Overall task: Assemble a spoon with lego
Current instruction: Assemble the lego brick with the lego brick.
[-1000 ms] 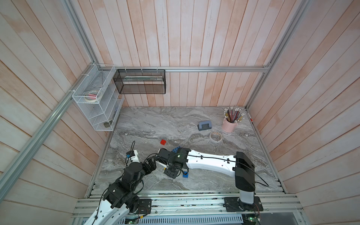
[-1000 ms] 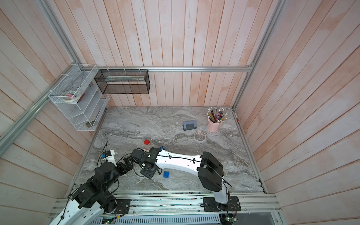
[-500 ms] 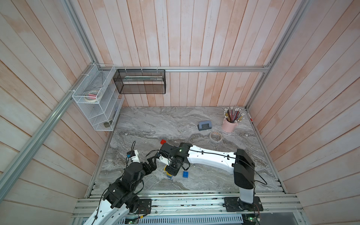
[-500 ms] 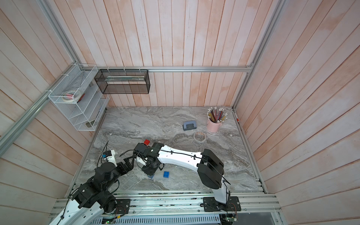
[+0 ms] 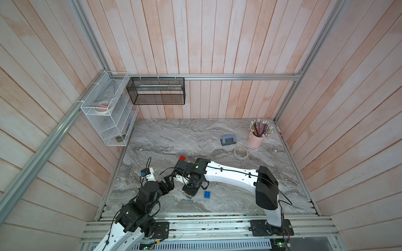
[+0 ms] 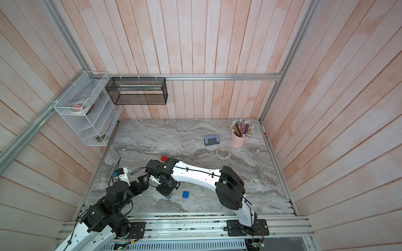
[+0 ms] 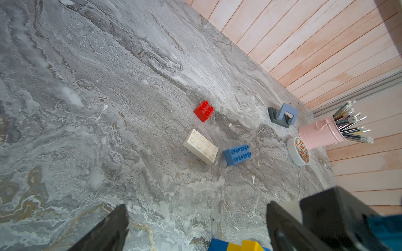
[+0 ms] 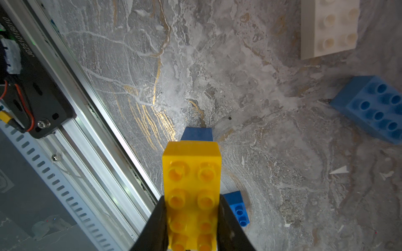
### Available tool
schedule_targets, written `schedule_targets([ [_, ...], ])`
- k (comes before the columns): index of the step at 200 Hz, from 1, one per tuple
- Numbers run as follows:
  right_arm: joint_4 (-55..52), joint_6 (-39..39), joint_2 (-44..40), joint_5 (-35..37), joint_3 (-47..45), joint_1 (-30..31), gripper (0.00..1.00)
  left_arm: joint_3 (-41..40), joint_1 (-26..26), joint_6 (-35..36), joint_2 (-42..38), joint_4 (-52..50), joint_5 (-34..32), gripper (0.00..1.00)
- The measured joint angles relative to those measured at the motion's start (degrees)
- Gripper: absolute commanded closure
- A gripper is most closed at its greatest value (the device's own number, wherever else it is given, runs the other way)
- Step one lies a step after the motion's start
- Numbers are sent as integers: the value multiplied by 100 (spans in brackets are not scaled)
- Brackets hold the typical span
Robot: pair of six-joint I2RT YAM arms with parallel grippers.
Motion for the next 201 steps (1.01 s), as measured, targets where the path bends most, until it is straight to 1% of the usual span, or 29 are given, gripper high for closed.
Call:
schedule_targets([
  [110,-52,149,61,96,59,46,96,0,-28,0,-83,-59,-17,0],
  [132,-61,216,61,116,72,52,93,0,-46,0,-92,-63,-20,0],
  [177,-103,444,85,256,133,111,81,0,-66,0,-136,-90,-20,0],
  [201,-122,581,96,372,162,155,79,0,-68,-2,-188,-92,-20,0],
])
